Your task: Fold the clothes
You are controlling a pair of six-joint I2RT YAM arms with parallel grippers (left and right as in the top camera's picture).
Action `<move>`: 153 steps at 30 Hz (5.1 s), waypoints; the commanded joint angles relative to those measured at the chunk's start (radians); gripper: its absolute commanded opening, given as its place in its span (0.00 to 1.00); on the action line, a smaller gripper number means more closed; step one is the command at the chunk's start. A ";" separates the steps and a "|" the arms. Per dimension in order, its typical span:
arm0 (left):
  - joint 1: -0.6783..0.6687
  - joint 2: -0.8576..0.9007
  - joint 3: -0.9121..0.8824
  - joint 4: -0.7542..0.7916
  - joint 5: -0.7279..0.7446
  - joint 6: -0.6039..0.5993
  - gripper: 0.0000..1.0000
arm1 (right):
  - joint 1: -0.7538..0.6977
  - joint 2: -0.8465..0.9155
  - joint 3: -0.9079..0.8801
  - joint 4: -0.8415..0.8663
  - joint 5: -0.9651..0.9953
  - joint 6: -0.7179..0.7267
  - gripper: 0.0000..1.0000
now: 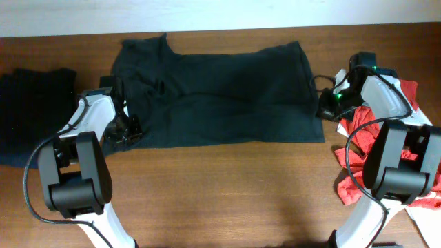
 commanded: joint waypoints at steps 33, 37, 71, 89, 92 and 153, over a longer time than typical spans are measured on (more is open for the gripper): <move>0.000 0.015 -0.030 -0.041 -0.018 0.005 0.29 | 0.039 0.034 -0.128 0.076 0.141 -0.127 0.21; 0.035 0.015 -0.053 -0.178 -0.103 -0.022 0.28 | 0.036 0.033 -0.216 -0.020 0.243 -0.091 0.14; 0.174 -0.214 -0.142 -0.166 -0.136 -0.055 0.37 | 0.039 -0.055 -0.092 -0.247 0.301 0.002 0.54; 0.258 -0.211 -0.318 -0.088 -0.293 -0.134 0.00 | 0.038 -0.053 -0.343 -0.183 0.294 0.005 0.05; 0.279 -0.212 -0.318 -0.119 -0.272 -0.134 0.00 | 0.038 -0.053 -0.343 -0.256 0.294 0.005 0.19; 0.111 0.212 0.471 0.170 0.711 0.023 0.00 | 0.110 0.308 0.203 0.410 0.132 -0.051 0.29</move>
